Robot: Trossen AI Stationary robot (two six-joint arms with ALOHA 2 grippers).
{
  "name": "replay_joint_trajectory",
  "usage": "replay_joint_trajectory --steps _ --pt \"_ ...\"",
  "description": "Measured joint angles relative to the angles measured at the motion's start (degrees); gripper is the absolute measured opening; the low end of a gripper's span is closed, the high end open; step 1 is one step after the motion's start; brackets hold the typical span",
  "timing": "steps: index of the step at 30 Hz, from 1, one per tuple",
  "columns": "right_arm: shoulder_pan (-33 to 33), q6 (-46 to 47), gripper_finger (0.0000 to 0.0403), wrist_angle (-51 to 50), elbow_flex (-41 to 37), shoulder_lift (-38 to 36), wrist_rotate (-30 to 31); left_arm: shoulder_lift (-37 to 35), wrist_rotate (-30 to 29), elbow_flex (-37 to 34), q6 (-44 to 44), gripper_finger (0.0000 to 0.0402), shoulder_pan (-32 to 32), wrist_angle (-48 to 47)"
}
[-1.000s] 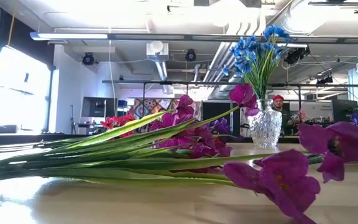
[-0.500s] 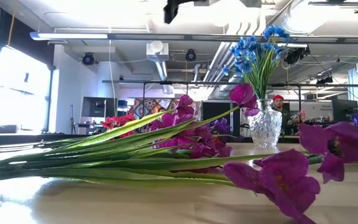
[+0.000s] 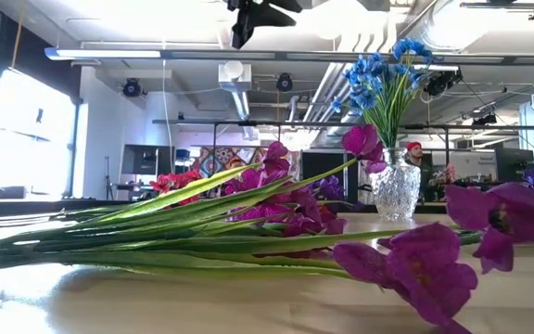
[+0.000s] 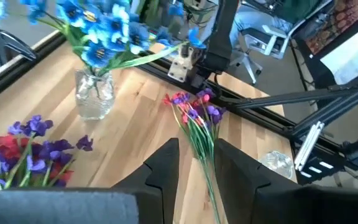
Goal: Sort flowers into vase by color
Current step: Put the blue flower into the top transparent flower vase
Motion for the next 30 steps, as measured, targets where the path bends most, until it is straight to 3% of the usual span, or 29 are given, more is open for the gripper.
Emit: replay_joint_trajectory --steps 3,6,13,17,20,30 --pt "0.0 -4.0 0.0001 -3.8 0.0 -0.1 7.9 0.0 0.0 0.0 0.0 0.0087 0.7 -0.3" --pt "-0.9 -0.9 0.0001 -11.1 0.0 -0.7 10.6 0.0 0.0 0.0 0.0 0.0087 1.2 -0.8" --pt "-7.6 38.7 0.0000 -46.8 0.0 -3.8 2.1 0.0 0.0 0.0 -0.2 0.0087 2.0 -3.1" --pt "-9.7 50.0 0.0000 -59.7 -0.4 -3.4 -1.7 0.0 -0.2 0.0 -0.1 0.0087 1.9 -3.2" --pt "-9.8 50.9 0.0000 -59.0 -3.3 -3.8 -3.8 0.0 -0.3 0.0 0.9 0.0087 2.3 -3.2" --pt "-12.7 49.3 0.0000 -38.2 -18.7 -3.9 -9.0 0.0 -0.7 0.0 0.8 0.0087 2.8 -3.1"
